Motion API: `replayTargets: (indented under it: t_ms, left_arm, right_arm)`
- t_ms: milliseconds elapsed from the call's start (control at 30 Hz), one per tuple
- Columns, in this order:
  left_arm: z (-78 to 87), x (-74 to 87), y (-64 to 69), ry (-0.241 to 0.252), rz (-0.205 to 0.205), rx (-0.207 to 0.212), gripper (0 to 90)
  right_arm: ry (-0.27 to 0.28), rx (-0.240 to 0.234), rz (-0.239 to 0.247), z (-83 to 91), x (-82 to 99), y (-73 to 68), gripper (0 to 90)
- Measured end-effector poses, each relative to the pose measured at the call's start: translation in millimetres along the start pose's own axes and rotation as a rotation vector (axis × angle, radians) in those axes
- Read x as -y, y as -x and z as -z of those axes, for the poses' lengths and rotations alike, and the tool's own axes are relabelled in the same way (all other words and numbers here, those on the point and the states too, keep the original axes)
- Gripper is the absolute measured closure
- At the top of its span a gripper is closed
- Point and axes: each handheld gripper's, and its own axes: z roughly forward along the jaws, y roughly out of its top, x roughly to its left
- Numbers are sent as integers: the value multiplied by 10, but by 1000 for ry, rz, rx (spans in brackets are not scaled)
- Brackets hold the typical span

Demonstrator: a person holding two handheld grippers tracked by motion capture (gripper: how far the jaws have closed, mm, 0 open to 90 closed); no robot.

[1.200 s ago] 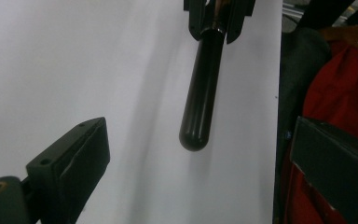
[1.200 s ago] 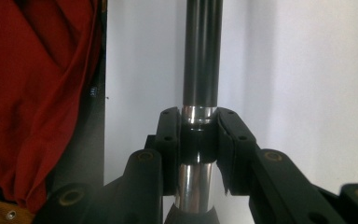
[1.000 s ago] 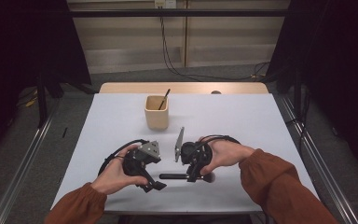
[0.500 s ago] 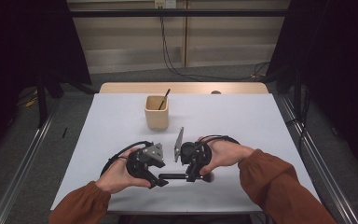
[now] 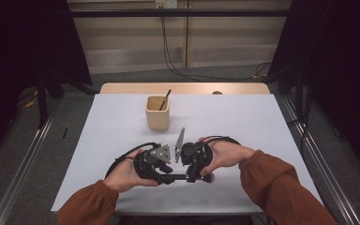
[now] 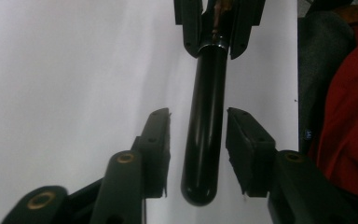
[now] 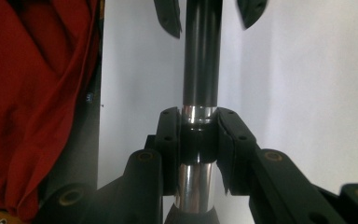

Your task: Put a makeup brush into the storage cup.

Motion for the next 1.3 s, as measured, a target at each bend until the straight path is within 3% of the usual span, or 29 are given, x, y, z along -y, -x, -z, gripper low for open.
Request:
replayTargets:
  t_ms: [33,133,267,367,467,733,800,900,1033,1200,1300]
  left_arm:
    - [-4,-5,-9,-6,-14,0,642]
    - [-21,-2,3,4,5,7,681]
    - [-24,-8,-12,-9,-30,14,712]
    - [-41,-4,1,-9,-18,13,726]
    - [-39,-7,-6,-16,-40,21,745]
    - [-29,0,3,19,-36,30,748]
    - [-26,2,1,22,-34,29,748]
    - [-31,4,10,16,-30,30,748]
    - [-41,37,-31,20,-17,36,748]
    - [-21,102,-52,20,6,33,748]
    - [3,116,-57,18,9,30,748]
  right_arm:
    - [5,7,5,1,3,4,724]
    - [12,11,-8,1,14,10,724]
    - [16,11,-4,-5,25,16,724]
    - [16,20,5,-8,34,29,724]
    - [14,30,-17,-5,45,26,720]
    - [53,19,-29,30,95,16,700]
    - [59,8,-30,40,104,10,647]
    - [70,4,-31,36,124,5,636]
    - [89,-3,-45,24,153,10,524]
    - [141,25,-74,33,218,19,348]
    - [179,43,-91,56,266,16,291]
